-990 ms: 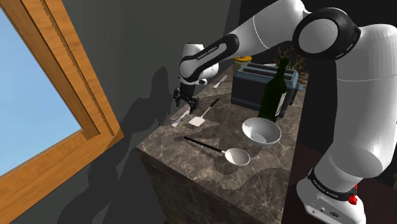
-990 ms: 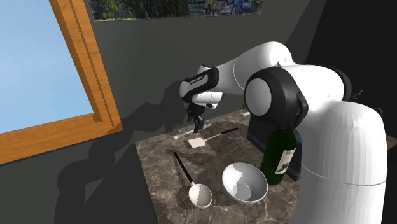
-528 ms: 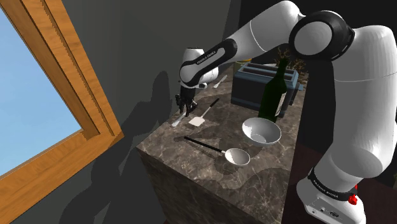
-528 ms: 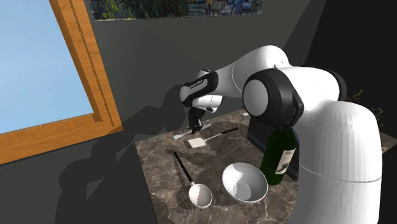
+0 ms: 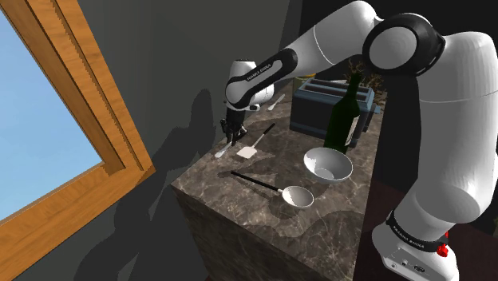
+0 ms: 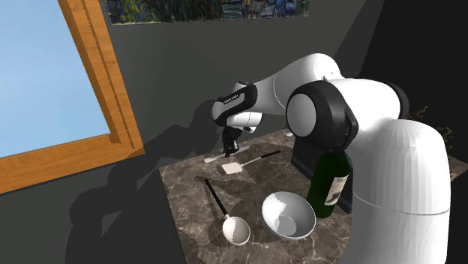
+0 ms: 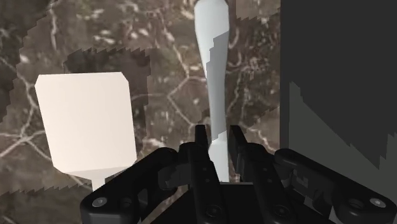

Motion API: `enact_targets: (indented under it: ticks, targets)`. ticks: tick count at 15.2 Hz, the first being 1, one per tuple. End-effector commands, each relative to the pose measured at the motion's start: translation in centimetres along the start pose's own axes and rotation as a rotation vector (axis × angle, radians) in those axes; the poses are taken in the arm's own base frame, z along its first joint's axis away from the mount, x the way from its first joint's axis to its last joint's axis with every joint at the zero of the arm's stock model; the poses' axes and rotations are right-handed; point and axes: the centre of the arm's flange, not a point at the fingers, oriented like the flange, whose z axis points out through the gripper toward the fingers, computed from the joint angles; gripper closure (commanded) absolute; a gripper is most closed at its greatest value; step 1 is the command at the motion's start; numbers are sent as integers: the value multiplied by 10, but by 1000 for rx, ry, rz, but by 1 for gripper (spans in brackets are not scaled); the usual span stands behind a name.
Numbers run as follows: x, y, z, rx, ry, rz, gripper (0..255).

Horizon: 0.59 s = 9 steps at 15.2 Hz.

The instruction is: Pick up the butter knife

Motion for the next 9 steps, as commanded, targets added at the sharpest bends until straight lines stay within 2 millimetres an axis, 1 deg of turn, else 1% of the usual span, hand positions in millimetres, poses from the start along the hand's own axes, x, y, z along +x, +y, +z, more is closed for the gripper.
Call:
enact_targets:
  ticks: [1, 9]
  targets:
    - [0, 1, 0, -7, -2, 0, 255]
    - [-9, -4, -41, -7, -2, 0, 255]
